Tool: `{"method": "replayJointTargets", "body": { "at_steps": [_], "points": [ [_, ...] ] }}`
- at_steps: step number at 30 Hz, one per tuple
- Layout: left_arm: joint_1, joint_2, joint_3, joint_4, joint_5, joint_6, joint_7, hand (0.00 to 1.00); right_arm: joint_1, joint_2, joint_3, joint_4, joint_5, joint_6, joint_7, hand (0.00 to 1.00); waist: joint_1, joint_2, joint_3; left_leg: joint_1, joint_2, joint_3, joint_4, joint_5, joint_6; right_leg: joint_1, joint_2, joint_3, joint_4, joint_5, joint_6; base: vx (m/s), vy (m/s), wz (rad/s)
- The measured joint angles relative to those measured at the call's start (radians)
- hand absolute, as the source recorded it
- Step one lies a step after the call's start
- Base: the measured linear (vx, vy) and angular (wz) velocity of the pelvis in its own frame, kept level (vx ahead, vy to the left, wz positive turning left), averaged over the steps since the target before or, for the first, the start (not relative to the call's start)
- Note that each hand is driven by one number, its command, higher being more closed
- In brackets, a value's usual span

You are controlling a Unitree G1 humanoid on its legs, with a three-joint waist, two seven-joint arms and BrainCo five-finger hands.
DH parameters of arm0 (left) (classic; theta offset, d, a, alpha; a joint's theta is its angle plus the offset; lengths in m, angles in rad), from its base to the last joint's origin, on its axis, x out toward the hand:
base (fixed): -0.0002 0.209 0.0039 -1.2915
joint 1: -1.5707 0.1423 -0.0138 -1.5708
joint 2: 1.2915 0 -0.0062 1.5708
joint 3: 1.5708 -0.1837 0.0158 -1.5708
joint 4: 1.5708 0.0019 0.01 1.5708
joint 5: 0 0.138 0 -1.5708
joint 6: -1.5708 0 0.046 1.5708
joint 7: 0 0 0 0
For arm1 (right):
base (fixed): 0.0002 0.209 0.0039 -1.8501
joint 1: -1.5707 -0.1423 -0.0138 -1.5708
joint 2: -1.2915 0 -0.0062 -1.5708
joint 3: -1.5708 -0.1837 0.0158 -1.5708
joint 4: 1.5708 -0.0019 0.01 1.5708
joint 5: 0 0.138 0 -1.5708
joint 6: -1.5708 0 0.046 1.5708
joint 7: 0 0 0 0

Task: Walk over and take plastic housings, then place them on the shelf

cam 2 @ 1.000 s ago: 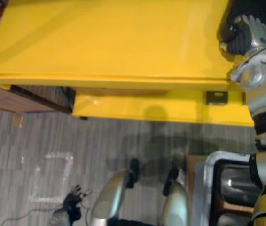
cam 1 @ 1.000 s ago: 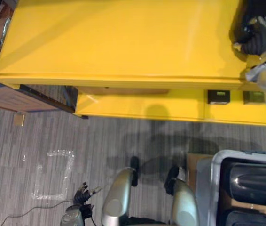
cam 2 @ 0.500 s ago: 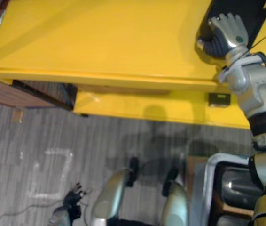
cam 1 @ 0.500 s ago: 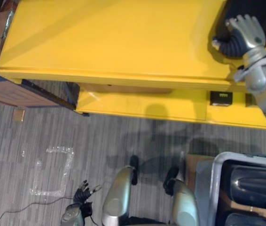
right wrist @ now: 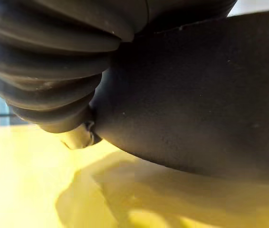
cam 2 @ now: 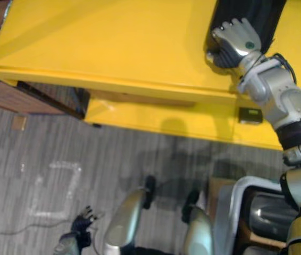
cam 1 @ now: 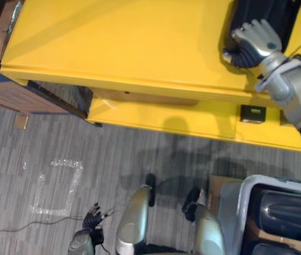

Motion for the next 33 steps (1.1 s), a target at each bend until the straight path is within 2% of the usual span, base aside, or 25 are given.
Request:
{"method": "replayJointTargets", "body": {
  "at_steps": [4, 16, 17, 28, 33],
  "points": [
    [0.000, 0.000, 0.003, 0.000, 0.000, 0.000, 0.000, 0.00, -0.029, -0.007, 0.012, 0.019, 0.001, -0.025, 0.005, 1.00, 0.009, -0.001, 0.000, -0.002, 0.003, -0.003, 0.001, 0.000, 0.000, 0.003, 0.005, -0.001, -0.009, 0.005, -0.003, 0.00, 0.000, 0.00],
    [0.000, 0.013, 0.011, 0.000, 0.000, 0.000, -0.002, 0.00, -0.059, -0.036, 0.053, 0.096, 0.039, -0.065, 0.046, 1.00, 0.018, -0.004, 0.002, -0.002, 0.007, -0.005, -0.002, 0.000, 0.000, 0.004, 0.010, -0.002, -0.011, 0.010, -0.005, 0.00, 0.000, 0.00],
    [0.000, 0.020, 0.011, 0.000, 0.000, 0.000, -0.002, 0.00, -0.059, -0.042, 0.053, 0.096, 0.039, -0.065, 0.046, 0.00, 0.019, -0.005, 0.003, -0.002, 0.007, -0.004, -0.002, 0.000, 0.000, 0.004, 0.010, -0.002, -0.011, 0.010, -0.005, 0.00, 0.000, 0.00],
    [0.001, 0.043, 0.013, 0.000, 0.000, -0.002, -0.021, 0.00, -0.059, -0.058, 0.051, 0.138, 0.031, -0.057, 0.020, 0.00, 0.030, -0.032, 0.000, 0.001, 0.009, 0.000, -0.007, 0.002, -0.002, 0.005, 0.008, -0.001, -0.011, 0.011, -0.005, 0.00, 0.000, 0.00],
    [0.002, 0.043, 0.013, 0.001, 0.000, -0.002, -0.021, 0.00, -0.057, -0.059, 0.047, 0.144, 0.032, -0.042, 0.019, 0.00, 0.030, -0.034, 0.000, 0.016, 0.008, 0.004, -0.019, 0.005, -0.005, 0.014, 0.007, 0.001, -0.013, 0.012, -0.006, 0.00, 0.000, 0.00]
  ]
}}
